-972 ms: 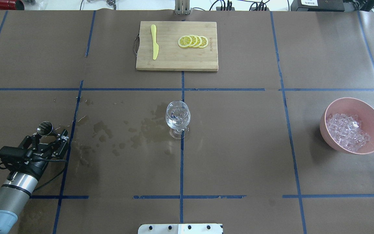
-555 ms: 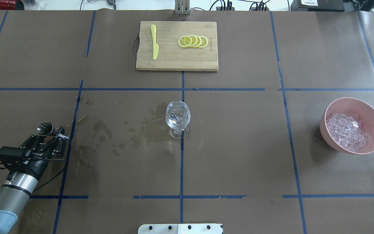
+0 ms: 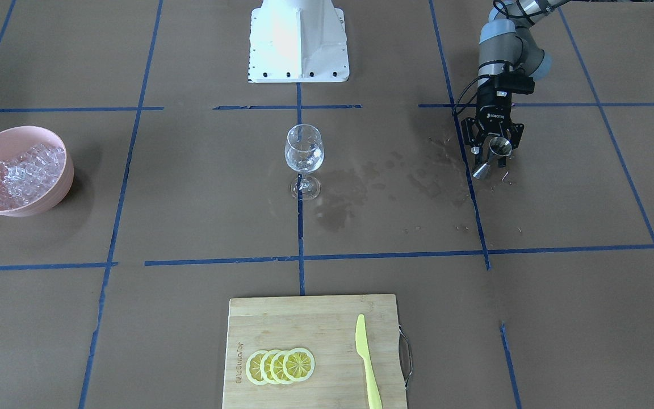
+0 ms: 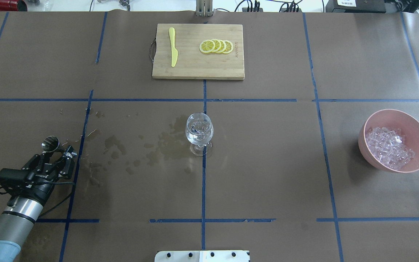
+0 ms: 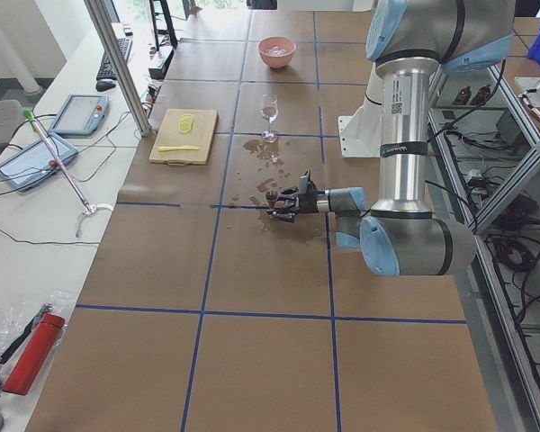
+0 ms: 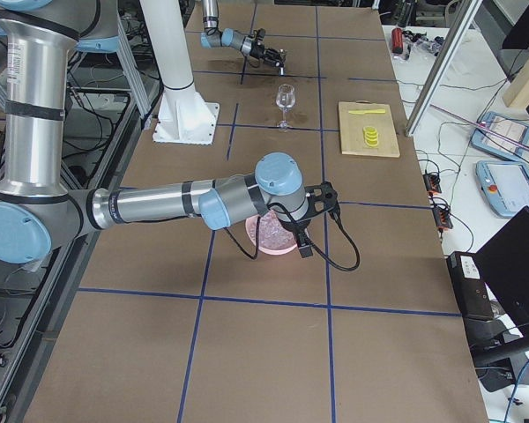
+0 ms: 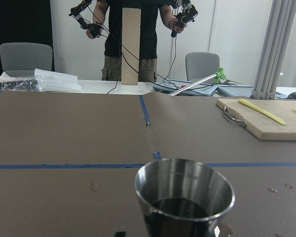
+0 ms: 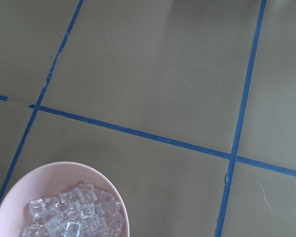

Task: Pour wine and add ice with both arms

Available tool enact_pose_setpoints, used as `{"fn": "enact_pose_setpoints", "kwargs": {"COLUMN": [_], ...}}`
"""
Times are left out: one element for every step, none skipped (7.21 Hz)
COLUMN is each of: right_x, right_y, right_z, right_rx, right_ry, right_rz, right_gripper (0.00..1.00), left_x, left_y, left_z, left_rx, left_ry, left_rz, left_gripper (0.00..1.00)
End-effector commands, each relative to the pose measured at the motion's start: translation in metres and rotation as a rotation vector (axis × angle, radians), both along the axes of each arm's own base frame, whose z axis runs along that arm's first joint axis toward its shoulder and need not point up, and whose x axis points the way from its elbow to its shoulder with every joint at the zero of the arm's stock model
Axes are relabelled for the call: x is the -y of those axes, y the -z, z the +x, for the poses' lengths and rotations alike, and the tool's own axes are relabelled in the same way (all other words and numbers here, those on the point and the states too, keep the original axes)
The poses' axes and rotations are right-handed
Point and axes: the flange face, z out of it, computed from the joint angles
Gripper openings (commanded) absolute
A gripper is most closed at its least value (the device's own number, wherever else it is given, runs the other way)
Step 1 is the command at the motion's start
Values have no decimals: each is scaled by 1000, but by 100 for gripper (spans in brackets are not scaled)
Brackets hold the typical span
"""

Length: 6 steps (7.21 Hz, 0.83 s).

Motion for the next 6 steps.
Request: {"fn": "enact_pose_setpoints", "kwargs": {"right_x": [0, 1, 0, 0, 1, 1], "right_y": [0, 1, 0, 0, 1, 1], "right_z": [0, 0, 0, 0, 0, 0], "right_rx": [1, 0, 0, 1, 1, 1], "right_ry": [1, 0, 0, 1, 1, 1], "right_rz": [0, 2, 0, 0, 1, 2], "right_gripper": [100, 100, 100, 100, 100, 100], "left_x": [-3, -3, -3, -3, -3, -3], "left_y": [-1, -1, -1, 1, 2, 4], "left_z": [2, 2, 1, 1, 0, -1], "left_rx": [2, 2, 4, -2, -11, -22], "left_ry": [-7, -7, -7, -7, -7, -5], "left_rz": [1, 1, 1, 1, 2, 3], "left_gripper": [52, 34, 16, 2, 0, 0]}}
